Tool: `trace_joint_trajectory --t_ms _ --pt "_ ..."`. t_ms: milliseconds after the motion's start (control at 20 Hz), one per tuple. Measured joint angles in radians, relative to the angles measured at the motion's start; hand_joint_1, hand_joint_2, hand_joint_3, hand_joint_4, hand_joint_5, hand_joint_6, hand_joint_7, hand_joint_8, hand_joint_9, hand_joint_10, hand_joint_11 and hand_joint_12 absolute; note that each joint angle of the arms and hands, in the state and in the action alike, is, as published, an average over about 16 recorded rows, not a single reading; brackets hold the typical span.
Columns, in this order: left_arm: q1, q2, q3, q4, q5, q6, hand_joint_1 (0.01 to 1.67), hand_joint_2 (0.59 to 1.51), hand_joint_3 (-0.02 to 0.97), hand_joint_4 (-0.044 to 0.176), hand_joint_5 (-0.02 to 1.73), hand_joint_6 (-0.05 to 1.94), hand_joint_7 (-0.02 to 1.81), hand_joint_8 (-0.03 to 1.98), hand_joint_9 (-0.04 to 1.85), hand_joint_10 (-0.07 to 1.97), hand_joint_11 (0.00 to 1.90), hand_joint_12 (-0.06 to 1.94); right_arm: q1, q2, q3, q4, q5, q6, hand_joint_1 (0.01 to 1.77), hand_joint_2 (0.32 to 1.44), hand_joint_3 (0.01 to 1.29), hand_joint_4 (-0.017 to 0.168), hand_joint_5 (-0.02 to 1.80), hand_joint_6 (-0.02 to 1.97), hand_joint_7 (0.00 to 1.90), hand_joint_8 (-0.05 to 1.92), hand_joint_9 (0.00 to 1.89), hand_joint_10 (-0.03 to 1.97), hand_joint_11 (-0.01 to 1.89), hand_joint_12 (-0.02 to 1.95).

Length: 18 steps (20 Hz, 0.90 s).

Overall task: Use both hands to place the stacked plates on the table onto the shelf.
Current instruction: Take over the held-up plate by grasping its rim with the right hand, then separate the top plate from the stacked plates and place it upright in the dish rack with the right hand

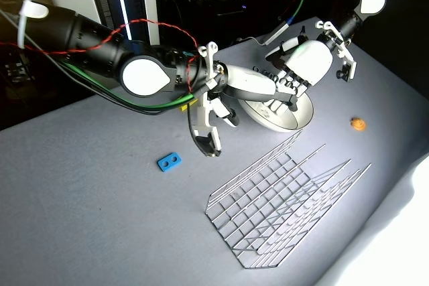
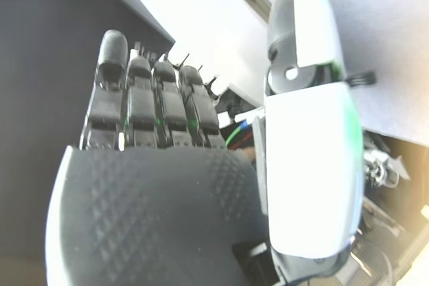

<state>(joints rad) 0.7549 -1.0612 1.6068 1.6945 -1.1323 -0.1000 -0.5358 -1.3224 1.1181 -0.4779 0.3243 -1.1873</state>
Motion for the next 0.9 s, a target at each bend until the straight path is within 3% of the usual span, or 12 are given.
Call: trace_joint_trajectory --t_ms 200,450,700,900 --pt "-0.003 0.000 -0.002 0.000 0.002 -0.002 0.02 1.082 0.021 -0.005 0.02 -0.01 -0.01 -0.01 0.02 0.00 0.01 0.00 -0.007 -0.049 0.048 0.006 0.011 -0.007 1.09 1.00 0.02 -0.003 0.38 0.04 0.40 0.03 0.42 0.04 0.17 0.97" --pt "-0.006 -0.001 -0.002 0.000 0.003 -0.003 0.02 1.081 0.020 -0.005 0.03 -0.01 -0.01 -0.01 0.02 0.00 0.01 0.00 -0.013 -0.088 0.089 0.006 0.038 -0.013 1.11 0.98 0.02 -0.008 0.63 0.23 0.73 0.19 0.79 0.05 0.42 1.02" --pt "-0.019 0.002 0.005 -0.003 0.001 -0.008 0.02 1.082 0.020 -0.002 0.04 -0.01 0.01 -0.01 0.02 0.00 0.01 0.00 -0.015 -0.106 0.109 0.006 0.063 -0.018 1.15 0.94 0.02 -0.012 0.82 0.48 1.01 0.38 1.11 0.04 0.70 0.93" --pt "-0.048 0.014 0.016 -0.017 0.000 -0.024 0.02 1.086 0.020 -0.001 0.05 0.00 0.03 0.00 0.03 0.00 0.01 0.00 -0.017 -0.110 0.110 0.010 0.078 -0.019 1.16 0.92 0.02 -0.015 0.87 0.68 1.11 0.58 1.28 0.01 0.87 0.86"
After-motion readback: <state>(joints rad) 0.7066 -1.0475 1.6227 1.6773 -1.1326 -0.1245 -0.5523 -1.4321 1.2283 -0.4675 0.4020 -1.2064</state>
